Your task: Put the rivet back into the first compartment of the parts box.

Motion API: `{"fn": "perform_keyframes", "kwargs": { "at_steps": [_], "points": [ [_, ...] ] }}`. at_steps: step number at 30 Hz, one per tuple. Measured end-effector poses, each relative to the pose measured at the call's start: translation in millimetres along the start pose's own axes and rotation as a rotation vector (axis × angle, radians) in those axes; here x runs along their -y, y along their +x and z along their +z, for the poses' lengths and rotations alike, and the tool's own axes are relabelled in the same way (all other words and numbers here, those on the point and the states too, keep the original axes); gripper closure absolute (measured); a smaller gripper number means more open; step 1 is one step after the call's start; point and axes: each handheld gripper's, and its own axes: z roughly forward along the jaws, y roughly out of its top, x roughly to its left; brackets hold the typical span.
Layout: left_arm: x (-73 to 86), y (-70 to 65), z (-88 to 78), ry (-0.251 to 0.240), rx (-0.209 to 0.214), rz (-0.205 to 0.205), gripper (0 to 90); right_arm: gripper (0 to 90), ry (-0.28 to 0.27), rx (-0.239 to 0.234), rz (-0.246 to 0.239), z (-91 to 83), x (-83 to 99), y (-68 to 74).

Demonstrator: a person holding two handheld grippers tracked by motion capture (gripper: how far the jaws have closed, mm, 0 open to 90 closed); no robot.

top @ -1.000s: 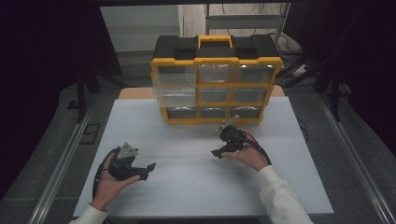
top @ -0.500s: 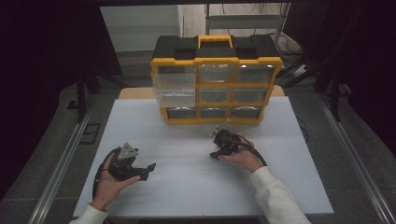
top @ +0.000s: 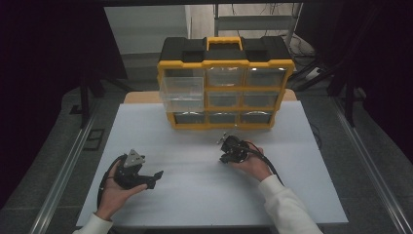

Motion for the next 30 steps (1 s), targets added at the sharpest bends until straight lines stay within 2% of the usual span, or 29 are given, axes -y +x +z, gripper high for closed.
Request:
{"fn": "perform_keyframes", "kwargs": {
  "at_steps": [5,9,19,27,30],
  "points": [
    [0.4,0.2,0.5,-0.002,0.001,-0.004,12.2,83.3,-0.008,-0.015,0.015,-1.3,1.0,-3.5],
    [0.4,0.6,-0.1,-0.002,-0.002,-0.006,12.2,83.3,-0.045,-0.044,0.036,-10.3,1.6,-6.9],
    [-0.4,0.3,0.0,-0.003,-0.003,-0.008,12.2,83.4,-0.153,-0.067,0.083,-46.8,3.9,-15.6],
    [-0.8,0.7,-1.6,-0.005,-0.003,-0.011,12.2,83.4,-0.233,-0.097,0.093,-80.8,-0.4,-22.8],
    [-0.9,0.0,-1.6,-0.008,0.002,-0.012,12.2,83.4,-0.243,-0.099,0.090,-94.1,-5.0,-23.7]
  ]
}}
